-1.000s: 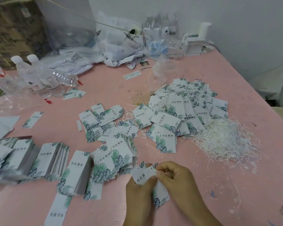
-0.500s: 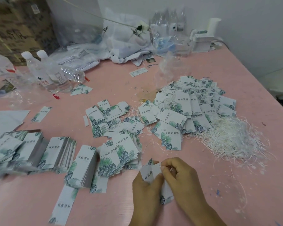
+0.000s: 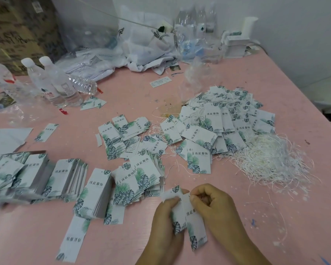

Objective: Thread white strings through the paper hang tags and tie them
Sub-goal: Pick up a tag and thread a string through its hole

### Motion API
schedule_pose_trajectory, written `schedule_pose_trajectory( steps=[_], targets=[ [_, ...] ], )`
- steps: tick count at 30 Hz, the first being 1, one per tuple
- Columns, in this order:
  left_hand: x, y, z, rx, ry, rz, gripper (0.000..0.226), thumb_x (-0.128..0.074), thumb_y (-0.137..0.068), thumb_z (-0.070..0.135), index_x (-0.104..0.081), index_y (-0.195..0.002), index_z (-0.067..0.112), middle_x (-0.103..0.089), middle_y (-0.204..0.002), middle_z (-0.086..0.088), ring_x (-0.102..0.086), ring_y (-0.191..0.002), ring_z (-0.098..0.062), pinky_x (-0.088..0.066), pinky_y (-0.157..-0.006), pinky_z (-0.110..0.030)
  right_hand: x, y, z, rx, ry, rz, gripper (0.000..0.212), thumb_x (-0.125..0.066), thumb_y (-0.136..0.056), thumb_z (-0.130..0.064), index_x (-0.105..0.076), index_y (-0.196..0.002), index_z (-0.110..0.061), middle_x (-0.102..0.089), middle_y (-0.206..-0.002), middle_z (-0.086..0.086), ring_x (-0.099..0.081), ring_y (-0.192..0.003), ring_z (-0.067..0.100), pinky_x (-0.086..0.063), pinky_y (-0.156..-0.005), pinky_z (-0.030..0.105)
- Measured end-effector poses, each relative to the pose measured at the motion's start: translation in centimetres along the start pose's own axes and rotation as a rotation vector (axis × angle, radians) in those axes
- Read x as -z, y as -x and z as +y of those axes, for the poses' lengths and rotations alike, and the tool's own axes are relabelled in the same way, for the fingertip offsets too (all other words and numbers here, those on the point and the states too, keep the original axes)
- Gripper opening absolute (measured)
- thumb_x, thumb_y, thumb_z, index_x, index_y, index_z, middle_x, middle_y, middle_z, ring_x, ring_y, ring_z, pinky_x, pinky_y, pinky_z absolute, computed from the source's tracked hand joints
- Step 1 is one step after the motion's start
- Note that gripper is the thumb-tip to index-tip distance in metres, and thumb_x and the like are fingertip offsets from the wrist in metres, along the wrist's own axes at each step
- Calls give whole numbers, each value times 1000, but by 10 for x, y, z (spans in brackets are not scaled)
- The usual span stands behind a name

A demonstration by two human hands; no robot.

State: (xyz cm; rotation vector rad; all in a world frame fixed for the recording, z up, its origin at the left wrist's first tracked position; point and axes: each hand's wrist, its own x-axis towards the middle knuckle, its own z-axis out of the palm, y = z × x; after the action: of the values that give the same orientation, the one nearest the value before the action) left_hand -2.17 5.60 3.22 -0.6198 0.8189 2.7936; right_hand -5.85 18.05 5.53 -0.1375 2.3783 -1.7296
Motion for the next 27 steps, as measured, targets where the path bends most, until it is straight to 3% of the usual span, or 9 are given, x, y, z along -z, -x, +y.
schedule_pose_trajectory(
  steps=[7,11,15,18,21,24,27],
  targets=[
    [6,-6,1,-58,-309,-45,32,-87,-62,11,-69,-87,5,-61,-75,-17,-61,-67,-26,-50,-58,-33,9,-2,0,-134,-67,-100,16,-71,-83,-9,-72,-76,-24,-69,-65,-4,-57,-57,2,-48,-55,17],
    [11,-8,-3,-92,-333,-55,37,-89,-63,6,-68,-93,3,-64,-78,-17,-65,-70,-27,-54,-59,-34,17,-5,0,-203,-73,-160,18,-73,-81,-8,-74,-74,-24,-72,-69,-1,-61,-61,5,-49,-59,17],
    [15,-10,-8,-122,-376,-29,38,-90,-63,6,-69,-95,4,-66,-80,-18,-66,-73,-29,-55,-65,-37,25,-5,2,-241,-57,-176,19,-74,-79,-4,-72,-67,-18,-68,-62,-2,-54,-49,1,-41,-47,12],
    [16,-11,-12,-134,-418,-31,41,-91,-63,11,-69,-97,4,-67,-81,-19,-65,-76,-30,-54,-70,-40,29,-4,4,-249,-100,-158,16,-75,-79,-1,-68,-79,-15,-64,-62,-2,-54,-53,4,-43,-51,14],
    [15,-12,-15,-135,-419,-36,42,-89,-65,12,-67,-99,3,-66,-83,-21,-63,-80,-33,-52,-74,-44,32,-1,8,-244,-102,-145,24,-79,-77,-8,-68,-95,-20,-60,-65,-7,-55,-58,6,-46,-57,17],
    [10,-14,-17,-143,-408,-18,43,-90,-65,16,-66,-98,3,-63,-84,-20,-59,-80,-33,-49,-73,-44,36,2,12,-246,-127,-141,20,-78,-68,-23,-73,-87,-28,-61,-65,-12,-56,-57,5,-44,-52,16],
    [6,-16,-22,-163,-386,55,41,-88,-64,19,-68,-97,7,-61,-82,-20,-54,-78,-32,-43,-73,-46,39,4,18,-286,-149,-176,17,-72,-67,-24,-71,-84,-26,-64,-64,-6,-59,-57,9,-42,-48,21]
  ],
)
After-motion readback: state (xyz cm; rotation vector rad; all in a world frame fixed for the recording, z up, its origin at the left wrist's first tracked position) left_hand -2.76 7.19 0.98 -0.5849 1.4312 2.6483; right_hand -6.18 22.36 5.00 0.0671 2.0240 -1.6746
